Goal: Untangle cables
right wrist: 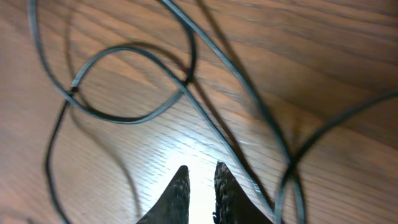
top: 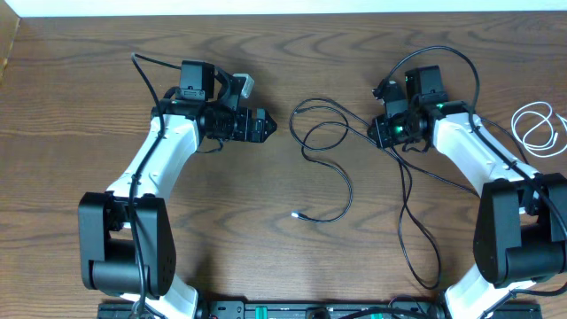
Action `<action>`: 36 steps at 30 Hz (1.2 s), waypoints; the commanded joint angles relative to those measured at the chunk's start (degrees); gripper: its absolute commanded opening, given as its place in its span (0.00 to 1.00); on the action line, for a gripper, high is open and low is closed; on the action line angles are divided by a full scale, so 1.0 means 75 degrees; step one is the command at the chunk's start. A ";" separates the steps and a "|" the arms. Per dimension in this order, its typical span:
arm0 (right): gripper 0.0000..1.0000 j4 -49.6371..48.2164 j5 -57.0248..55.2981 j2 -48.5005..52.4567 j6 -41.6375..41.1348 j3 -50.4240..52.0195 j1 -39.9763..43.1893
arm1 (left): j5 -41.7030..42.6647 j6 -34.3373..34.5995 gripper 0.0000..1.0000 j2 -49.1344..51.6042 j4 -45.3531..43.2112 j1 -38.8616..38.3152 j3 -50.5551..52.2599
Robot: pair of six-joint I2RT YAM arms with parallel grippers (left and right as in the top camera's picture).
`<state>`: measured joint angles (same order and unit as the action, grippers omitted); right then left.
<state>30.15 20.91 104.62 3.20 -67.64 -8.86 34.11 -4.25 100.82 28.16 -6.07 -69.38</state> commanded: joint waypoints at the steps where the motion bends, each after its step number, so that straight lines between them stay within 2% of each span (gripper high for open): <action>1: 0.11 0.0058 -0.0644 0.0160 -0.0032 0.0029 0.0032 | -0.0070 0.0073 0.98 -0.0154 0.0000 0.0017 0.0073; 6: 0.10 0.0376 -0.1888 0.0169 -0.0277 0.0029 0.0274 | -0.0070 0.0073 0.98 -0.0154 0.0003 0.0017 0.0073; 18: 0.13 0.0839 -0.1536 0.0169 -0.0277 0.0050 0.0871 | -0.0070 0.0073 0.98 -0.0154 0.0000 0.0017 0.0073; 22: 0.21 0.0880 -0.0702 0.0169 -0.0154 0.0050 0.0883 | -0.0070 0.0073 0.98 -0.0154 0.0000 0.0017 0.0073; 25: 0.37 0.0935 -0.0286 0.0169 -0.0032 0.0050 0.0868 | -0.0070 0.0073 0.98 -0.0154 0.0003 0.0017 0.0073; 30: 0.55 0.1218 -0.0277 0.0169 0.0204 0.0055 0.0871 | -0.0070 0.0073 0.98 -0.0154 0.0003 0.0017 0.0073; 34: 0.56 0.1247 -0.0280 0.0169 0.0478 0.0166 0.0868 | -0.0070 0.0073 0.98 -0.0154 0.0000 0.0017 0.0073; 36: 0.48 0.1113 -0.0294 0.0169 0.0627 0.0286 0.0871 | -0.0070 0.0073 0.98 -0.0154 0.0000 0.0017 0.0073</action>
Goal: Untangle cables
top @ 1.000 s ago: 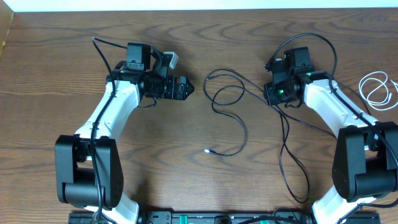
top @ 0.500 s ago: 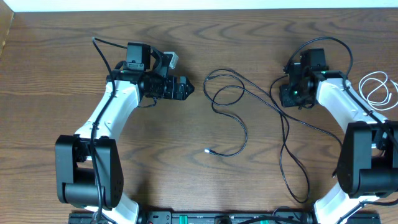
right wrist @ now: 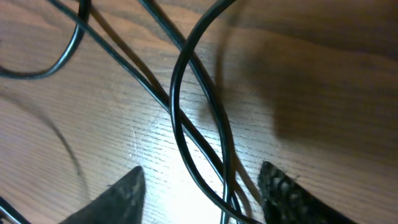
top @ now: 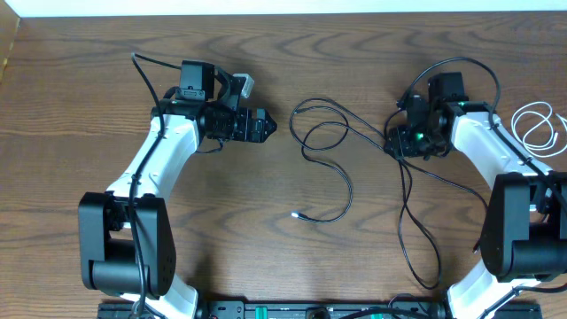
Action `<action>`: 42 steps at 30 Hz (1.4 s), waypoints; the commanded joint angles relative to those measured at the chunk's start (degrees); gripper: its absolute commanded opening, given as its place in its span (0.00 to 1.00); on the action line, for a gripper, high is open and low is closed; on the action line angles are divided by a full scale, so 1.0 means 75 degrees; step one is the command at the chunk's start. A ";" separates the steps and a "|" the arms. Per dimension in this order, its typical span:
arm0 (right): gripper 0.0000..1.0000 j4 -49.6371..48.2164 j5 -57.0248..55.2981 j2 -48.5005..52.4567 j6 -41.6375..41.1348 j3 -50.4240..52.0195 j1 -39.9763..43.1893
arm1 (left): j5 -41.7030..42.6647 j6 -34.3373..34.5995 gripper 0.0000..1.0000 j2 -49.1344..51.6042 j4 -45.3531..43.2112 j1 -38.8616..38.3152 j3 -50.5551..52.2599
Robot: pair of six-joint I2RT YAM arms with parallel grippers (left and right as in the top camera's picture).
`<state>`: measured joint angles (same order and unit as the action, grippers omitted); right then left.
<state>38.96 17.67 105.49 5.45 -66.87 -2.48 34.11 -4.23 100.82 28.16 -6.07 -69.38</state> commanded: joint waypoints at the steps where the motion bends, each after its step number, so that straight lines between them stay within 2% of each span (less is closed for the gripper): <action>1: 0.43 -0.0154 0.0061 0.0052 0.0338 0.0239 0.0017 | -0.0070 0.0070 0.98 -0.0154 0.0000 0.0017 0.0073; 4: 0.10 -0.0554 -0.0358 0.0052 0.0335 0.0425 0.0020 | -0.0070 0.0070 0.98 -0.0154 0.0000 0.0017 0.0073; 5: 0.06 -0.0659 -0.0498 0.0052 0.0329 0.0475 0.0020 | -0.0070 0.0070 0.98 -0.0154 0.0003 0.0017 0.0073; 10: 0.11 -0.0842 -0.0775 0.0052 0.0312 0.0592 0.0026 | -0.0070 0.0070 0.98 -0.0154 0.0000 0.0017 0.0073; 12: 0.04 -0.0851 -0.1017 0.0052 0.0306 0.0595 0.0026 | -0.0070 0.0070 0.98 -0.0154 0.0000 0.0017 0.0073; 14: 0.04 -0.0863 -0.1515 0.0052 0.0058 0.0595 0.0026 | -0.0070 0.0070 0.98 -0.0154 0.0000 0.0017 0.0073; 17: 0.33 -0.0866 -0.1638 0.0052 -0.0291 0.0595 0.0026 | -0.0070 0.0070 0.98 -0.0154 0.0000 0.0017 0.0073; 18: 0.39 -0.0863 -0.1469 0.0052 -0.0291 0.0595 0.0026 | -0.0070 0.0070 0.98 -0.0154 0.0000 0.0017 0.0073; 19: 0.43 -0.0860 -0.1300 0.0052 -0.0291 0.0595 0.0023 | -0.0070 0.0070 0.98 -0.0154 0.0000 0.0017 0.0073; 22: 0.44 -0.0889 -0.1309 0.0052 -0.0353 0.0595 0.0026 | -0.0070 0.0070 0.98 -0.0154 0.0000 0.0017 0.0073; 24: 0.54 -0.1008 -0.1335 0.0052 -0.0557 0.0595 0.0032 | -0.0070 0.0070 0.98 -0.0154 0.0000 0.0017 0.0073; 25: 0.63 -0.1113 -0.1320 0.0052 -0.0647 0.0595 0.0032 | -0.0070 0.0070 0.98 -0.0154 0.0000 0.0017 0.0073; 27: 0.70 -0.1373 -0.1221 0.0052 -0.0711 0.0595 0.0017 | -0.0070 0.0070 0.98 -0.0154 0.0000 0.0017 0.0073; 31: 0.80 -0.2022 -0.1037 0.0052 -0.1291 0.0595 0.0023 | -0.0070 0.0070 0.98 -0.0154 0.0000 0.0017 0.0073; 35: 0.88 -0.2652 0.0297 0.0052 -0.1378 0.0595 0.0020 | -0.0070 0.0070 0.98 -0.0154 0.0000 0.0017 0.0073; 38: 0.88 -0.2830 0.1026 0.0052 -0.1376 0.0595 0.0017 | -0.0070 0.0070 0.98 -0.0154 0.0000 0.0017 0.0073; 42: 0.82 -0.2588 0.1055 0.0052 -0.1218 0.0603 -0.0020 | -0.0070 0.0070 0.98 -0.0154 0.0000 0.0017 0.0073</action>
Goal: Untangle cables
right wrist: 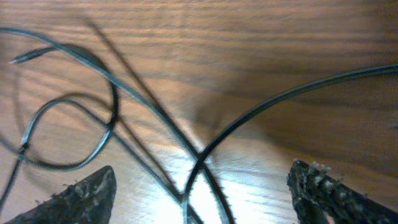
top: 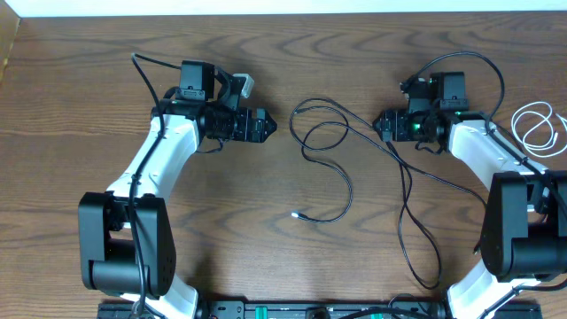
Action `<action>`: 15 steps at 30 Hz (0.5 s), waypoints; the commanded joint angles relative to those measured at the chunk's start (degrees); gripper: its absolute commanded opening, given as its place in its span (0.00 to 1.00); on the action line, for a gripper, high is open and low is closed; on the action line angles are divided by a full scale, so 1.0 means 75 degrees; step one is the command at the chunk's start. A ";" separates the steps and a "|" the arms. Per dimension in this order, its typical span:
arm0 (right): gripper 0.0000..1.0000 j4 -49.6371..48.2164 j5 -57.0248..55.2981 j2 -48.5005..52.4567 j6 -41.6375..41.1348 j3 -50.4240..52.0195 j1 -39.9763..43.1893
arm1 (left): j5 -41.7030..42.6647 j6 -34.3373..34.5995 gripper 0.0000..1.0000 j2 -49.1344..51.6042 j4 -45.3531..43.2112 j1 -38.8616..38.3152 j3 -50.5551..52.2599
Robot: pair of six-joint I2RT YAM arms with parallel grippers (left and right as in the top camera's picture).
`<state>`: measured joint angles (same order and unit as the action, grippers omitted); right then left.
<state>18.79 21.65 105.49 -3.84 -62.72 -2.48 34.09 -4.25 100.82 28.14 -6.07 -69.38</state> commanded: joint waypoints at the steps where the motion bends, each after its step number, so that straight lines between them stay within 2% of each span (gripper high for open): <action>1: 0.80 0.0187 0.0498 0.0052 0.0111 0.0067 -0.0038 | -0.0067 0.0073 0.98 -0.0154 0.0003 0.0017 0.0073; 5: 0.72 0.0361 -0.0189 0.0052 0.0239 0.0300 -0.0163 | -0.0067 0.0073 0.98 -0.0154 0.0003 0.0017 0.0073; 8: 0.63 0.0347 -0.0769 0.0052 0.0239 0.0539 -0.0181 | -0.0067 0.0073 0.98 -0.0154 0.0003 0.0017 0.0073; 13: 0.61 0.0227 -0.0895 0.0052 0.0242 0.0863 -0.0181 | -0.0067 0.0073 0.98 -0.0154 0.0003 0.0017 0.0073; 15: 0.55 0.0099 -0.0898 0.0052 0.0239 0.0973 -0.0181 | -0.0067 0.0073 0.98 -0.0154 0.0003 0.0017 0.0073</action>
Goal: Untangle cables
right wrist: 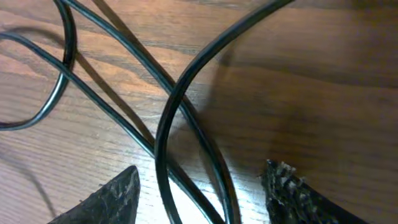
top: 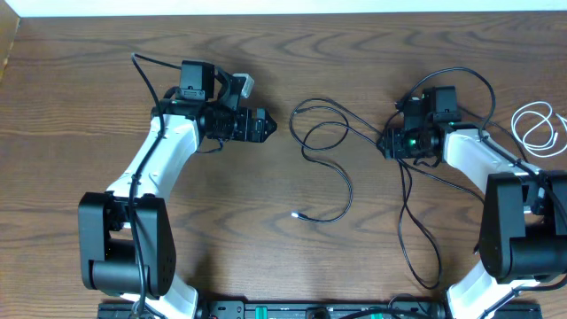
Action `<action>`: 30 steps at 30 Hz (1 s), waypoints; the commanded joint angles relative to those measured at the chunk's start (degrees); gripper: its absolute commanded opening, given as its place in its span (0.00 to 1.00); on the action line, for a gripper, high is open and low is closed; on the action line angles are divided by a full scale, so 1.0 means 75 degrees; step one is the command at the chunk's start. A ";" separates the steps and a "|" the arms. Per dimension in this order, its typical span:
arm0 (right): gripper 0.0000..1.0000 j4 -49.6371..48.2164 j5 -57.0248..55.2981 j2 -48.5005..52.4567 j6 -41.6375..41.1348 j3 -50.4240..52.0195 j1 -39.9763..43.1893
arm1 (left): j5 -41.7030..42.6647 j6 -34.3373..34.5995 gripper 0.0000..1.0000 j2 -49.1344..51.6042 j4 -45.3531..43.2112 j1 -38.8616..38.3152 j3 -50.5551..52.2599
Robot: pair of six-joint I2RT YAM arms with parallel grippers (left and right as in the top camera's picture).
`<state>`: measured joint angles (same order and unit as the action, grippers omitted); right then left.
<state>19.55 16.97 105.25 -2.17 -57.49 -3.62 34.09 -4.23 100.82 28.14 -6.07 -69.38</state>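
A thin black cable [top: 321, 133] lies in loops at mid-table. One end with a pale tip [top: 295, 213] lies nearer the front, and another run trails to the front right [top: 409, 232]. My right gripper [top: 388, 142] is low over the right side of the tangle. In the right wrist view it [right wrist: 202, 190] is open, and crossing black strands [right wrist: 163, 130] pass between the two fingers [right wrist: 112, 198]. My left gripper [top: 266, 127] rests on the table left of the loops, apart from the cable.
A coiled white cable [top: 537, 126] lies at the far right edge. The arms' own black leads arch over each wrist [top: 478, 84]. Both arm bases stand at the front corners.
My right gripper has moved slightly nearer the front and lower onto the crossing strands. Its fingers stand closer together than before, still open. The left arm has not moved.
My right gripper was first nearly shut above the loops' right side. Then it stood open with two strands between its fingers. Then it was wide open a little farther back. Now it straddles the crossing strands again. The cable's layout looks unchanged.
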 commanded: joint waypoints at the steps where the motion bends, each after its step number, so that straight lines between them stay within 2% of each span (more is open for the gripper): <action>1: 0.51 -0.0038 -0.0274 0.0085 0.0017 0.0300 -0.0029 | -0.0067 0.0070 0.98 -0.0154 0.0003 0.0017 0.0073; 4: 0.32 -0.0125 -0.0274 0.0085 0.0015 0.0350 -0.0029 | -0.0067 0.0070 0.98 -0.0154 0.0003 0.0017 0.0073; 9: 0.22 -0.0149 -0.0274 0.0085 0.0015 0.0350 -0.0029 | -0.0067 0.0070 0.98 -0.0154 0.0003 0.0017 0.0073; 12: 0.04 -0.0146 -0.0277 0.0085 0.0015 0.0350 -0.0029 | -0.0067 0.0070 0.98 -0.0154 0.0003 0.0017 0.0073; 13: 0.01 -0.0146 -0.0286 0.0085 0.0015 0.0350 -0.0029 | -0.0067 0.0070 0.98 -0.0154 0.0003 0.0017 0.0073; 16: 0.01 -0.0073 -0.0953 0.0085 -0.0044 0.0350 -0.0015 | -0.0067 0.0070 0.98 -0.0154 0.0003 0.0017 0.0073; 24: 0.01 0.0481 -0.3908 0.0085 -0.0219 0.0353 0.0341 | -0.0067 0.0070 0.98 -0.0154 0.0006 0.0017 0.0073; 30: 0.01 0.0743 -0.4150 0.0085 -0.0460 0.0356 0.1271 | -0.0067 0.0070 0.98 -0.0154 0.0006 0.0017 0.0073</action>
<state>23.51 -8.21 103.98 -3.27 -56.47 2.61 34.11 -4.23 100.82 28.14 -6.07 -69.38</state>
